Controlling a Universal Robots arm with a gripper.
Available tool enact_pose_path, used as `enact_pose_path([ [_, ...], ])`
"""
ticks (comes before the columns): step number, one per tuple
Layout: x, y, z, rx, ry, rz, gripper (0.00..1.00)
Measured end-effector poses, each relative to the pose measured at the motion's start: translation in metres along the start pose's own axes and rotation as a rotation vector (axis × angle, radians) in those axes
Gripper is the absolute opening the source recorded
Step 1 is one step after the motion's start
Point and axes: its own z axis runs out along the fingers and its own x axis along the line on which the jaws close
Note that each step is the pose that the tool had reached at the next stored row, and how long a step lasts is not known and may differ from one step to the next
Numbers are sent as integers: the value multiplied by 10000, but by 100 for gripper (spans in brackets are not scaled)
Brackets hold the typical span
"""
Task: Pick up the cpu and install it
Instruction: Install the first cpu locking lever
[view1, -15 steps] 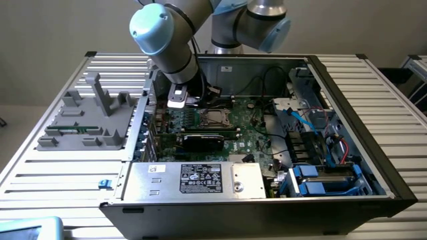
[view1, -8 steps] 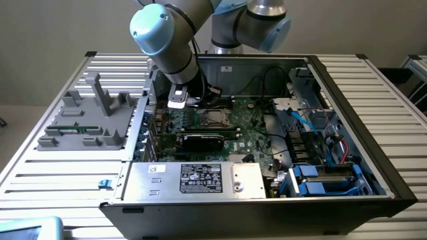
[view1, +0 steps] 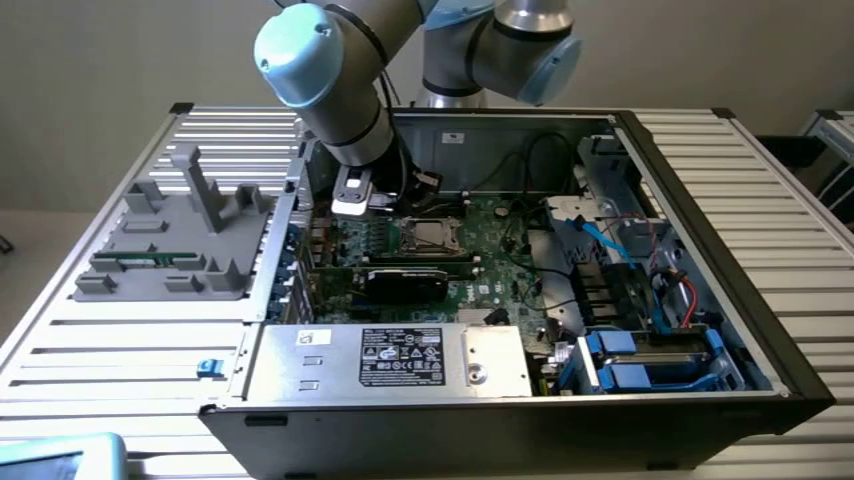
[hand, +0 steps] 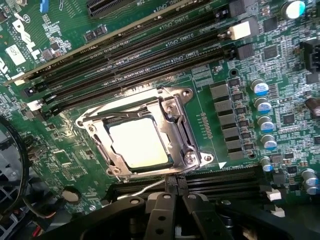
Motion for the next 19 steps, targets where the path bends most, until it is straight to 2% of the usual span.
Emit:
enact_pose_path([
  [4,-82,14,-54,76,-21,28,11],
  [6,-107,22,-64,92,-23,33,11],
  [10,-121,27,-66,144,-23,49,11],
  [15,-129,35,-53,238,-21,104,11],
  [19,-132,41,-42,252,-9,150,11],
])
